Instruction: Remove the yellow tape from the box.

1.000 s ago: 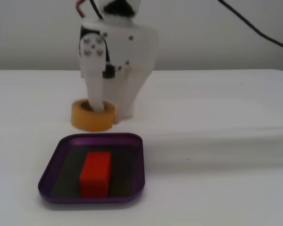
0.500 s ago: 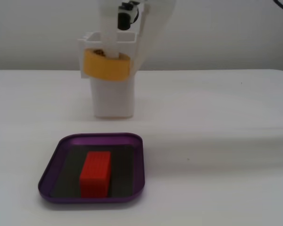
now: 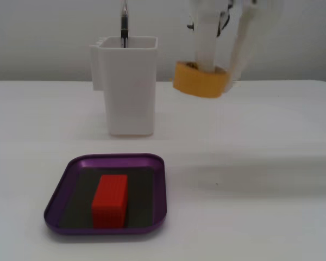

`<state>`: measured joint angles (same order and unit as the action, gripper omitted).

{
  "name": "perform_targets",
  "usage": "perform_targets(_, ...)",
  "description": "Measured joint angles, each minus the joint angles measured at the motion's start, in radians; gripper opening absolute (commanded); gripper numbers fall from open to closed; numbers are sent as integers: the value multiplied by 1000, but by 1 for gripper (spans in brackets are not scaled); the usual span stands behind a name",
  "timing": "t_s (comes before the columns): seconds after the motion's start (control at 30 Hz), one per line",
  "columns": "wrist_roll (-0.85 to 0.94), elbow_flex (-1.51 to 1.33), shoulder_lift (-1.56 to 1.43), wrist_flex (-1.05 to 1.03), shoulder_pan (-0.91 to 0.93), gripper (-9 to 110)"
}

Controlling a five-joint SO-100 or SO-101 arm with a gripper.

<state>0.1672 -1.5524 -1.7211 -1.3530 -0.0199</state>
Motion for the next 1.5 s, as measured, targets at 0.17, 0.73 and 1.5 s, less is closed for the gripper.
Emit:
perform_targets(0.17, 3, -301, -101, 135, 0, -1)
perform_targets(0.73, 9, -653, -155, 383, 6, 0)
perform_targets(1.5, 9, -632, -170, 308, -3, 10)
